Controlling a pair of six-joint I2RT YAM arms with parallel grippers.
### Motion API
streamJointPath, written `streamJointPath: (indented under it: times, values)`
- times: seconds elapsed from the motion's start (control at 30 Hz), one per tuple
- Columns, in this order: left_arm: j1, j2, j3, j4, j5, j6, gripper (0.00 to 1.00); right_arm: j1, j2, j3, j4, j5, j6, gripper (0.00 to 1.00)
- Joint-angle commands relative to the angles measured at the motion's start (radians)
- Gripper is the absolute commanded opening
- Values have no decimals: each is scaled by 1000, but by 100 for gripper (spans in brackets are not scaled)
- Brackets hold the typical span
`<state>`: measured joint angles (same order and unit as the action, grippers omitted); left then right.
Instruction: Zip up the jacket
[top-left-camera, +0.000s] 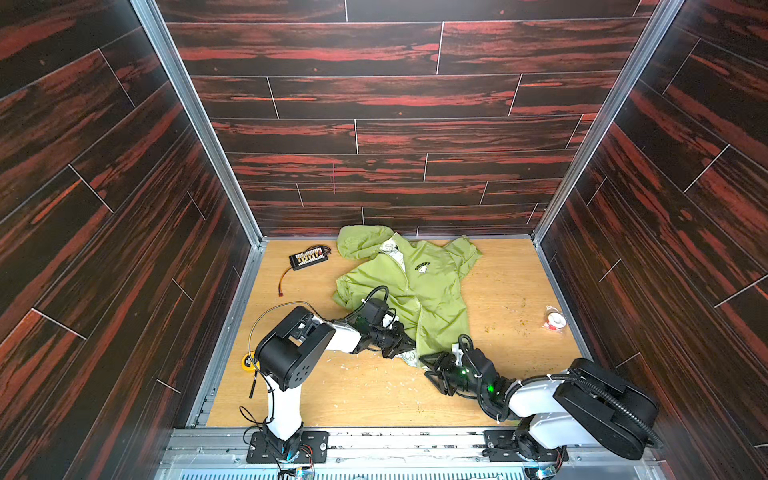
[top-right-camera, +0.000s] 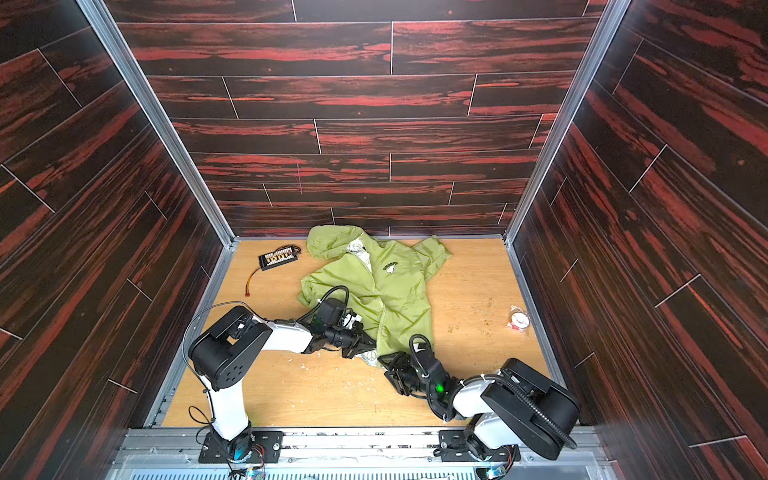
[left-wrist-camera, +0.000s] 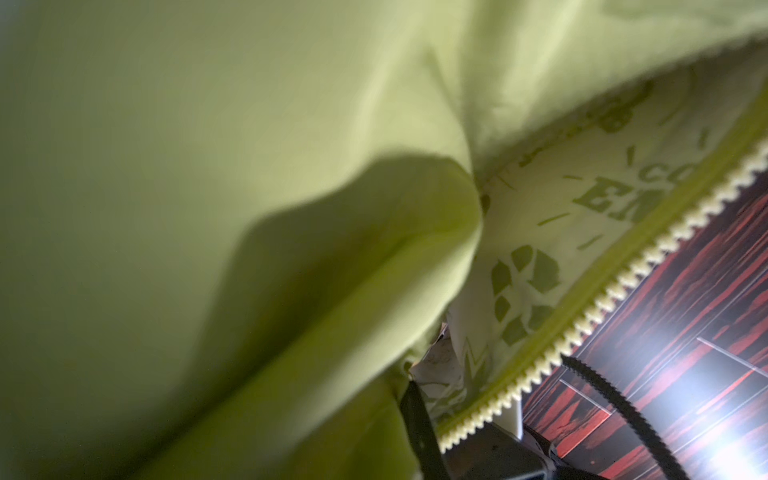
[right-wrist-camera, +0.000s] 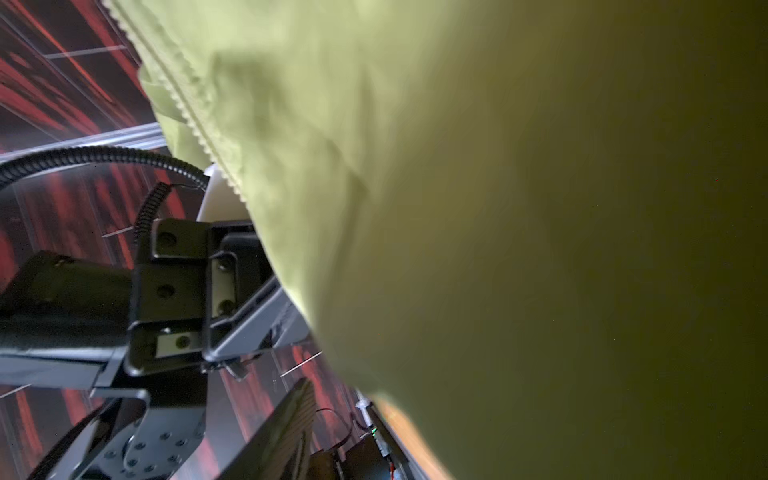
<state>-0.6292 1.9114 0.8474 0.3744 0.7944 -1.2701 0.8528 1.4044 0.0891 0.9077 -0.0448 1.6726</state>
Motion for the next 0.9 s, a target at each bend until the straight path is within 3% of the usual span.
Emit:
streamJointPath:
  times: [0.0,0.37,0.67,0.87]
  values:
    - [-27,-37,54,-137,35,96,0,14,-11,-30,68,66,42,64]
    - [-49,-40,12,-333,-35,251,0,14,-107,-34,-65,79,31,64]
    - [-91,-47,64,-307,1,249,0,13,-120,-70,-45,72,64,63]
    - [-104,-38,105,-228,57,207,0,14,-260,-79,-213,101,61,63]
